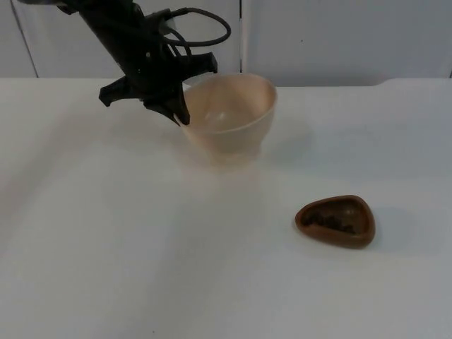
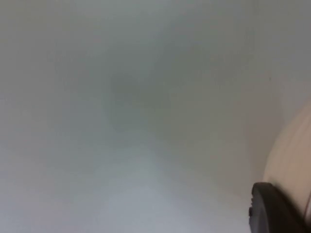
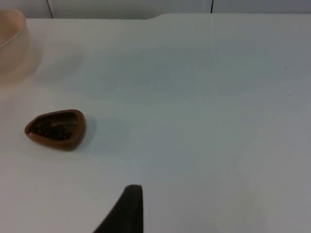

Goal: Pick up the bowl with the left hand and pour the coffee beans from the cup into the bowl with the right hand.

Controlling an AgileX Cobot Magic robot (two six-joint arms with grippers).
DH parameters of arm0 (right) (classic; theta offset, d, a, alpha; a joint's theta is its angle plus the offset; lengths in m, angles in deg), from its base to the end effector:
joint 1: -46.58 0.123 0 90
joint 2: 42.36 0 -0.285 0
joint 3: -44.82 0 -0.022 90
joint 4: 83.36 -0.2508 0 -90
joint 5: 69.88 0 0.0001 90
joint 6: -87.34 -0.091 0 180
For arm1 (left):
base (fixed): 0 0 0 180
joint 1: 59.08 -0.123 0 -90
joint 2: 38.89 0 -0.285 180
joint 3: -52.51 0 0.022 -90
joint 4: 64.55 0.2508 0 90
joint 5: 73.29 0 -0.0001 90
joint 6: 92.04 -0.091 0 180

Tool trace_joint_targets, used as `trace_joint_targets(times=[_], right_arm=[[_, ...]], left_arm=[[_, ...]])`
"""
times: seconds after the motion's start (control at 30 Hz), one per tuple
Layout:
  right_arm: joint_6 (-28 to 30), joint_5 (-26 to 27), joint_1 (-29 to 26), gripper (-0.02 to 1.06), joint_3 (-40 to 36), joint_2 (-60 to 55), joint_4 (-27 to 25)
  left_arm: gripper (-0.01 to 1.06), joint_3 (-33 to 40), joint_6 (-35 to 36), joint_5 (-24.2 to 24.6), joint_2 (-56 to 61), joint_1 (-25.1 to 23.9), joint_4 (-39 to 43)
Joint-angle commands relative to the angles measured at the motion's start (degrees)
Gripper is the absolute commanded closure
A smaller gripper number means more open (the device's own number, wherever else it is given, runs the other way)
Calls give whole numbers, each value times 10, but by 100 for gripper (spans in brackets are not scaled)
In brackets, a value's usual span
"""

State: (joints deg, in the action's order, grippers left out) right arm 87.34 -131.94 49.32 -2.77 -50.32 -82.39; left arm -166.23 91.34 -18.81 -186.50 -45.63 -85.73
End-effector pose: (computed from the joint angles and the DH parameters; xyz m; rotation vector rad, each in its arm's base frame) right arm -0.0072 -0.0017 0.2802 -0.0479 2.0520 0.0094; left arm 0.4924 -0.1453 0.1329 0.0050 2.8578 -0.5343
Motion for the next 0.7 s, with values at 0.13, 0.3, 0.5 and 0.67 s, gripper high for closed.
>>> trace_joint_targets(times=[0.13, 0.3, 0.5, 0.67], right_arm=[[8, 3, -4, -1, -1, 2, 3], [9, 3, -4, -1, -1, 2, 3], [9, 3, -4, -1, -1, 2, 3], [9, 3, -4, -1, -1, 2, 3]], left_arm=[[105, -3, 1, 24, 28, 3, -14], [105, -3, 1, 50, 62, 3, -12], [105, -3, 1, 95, 85, 3, 6], [105, -2, 1, 124, 103, 3, 10]])
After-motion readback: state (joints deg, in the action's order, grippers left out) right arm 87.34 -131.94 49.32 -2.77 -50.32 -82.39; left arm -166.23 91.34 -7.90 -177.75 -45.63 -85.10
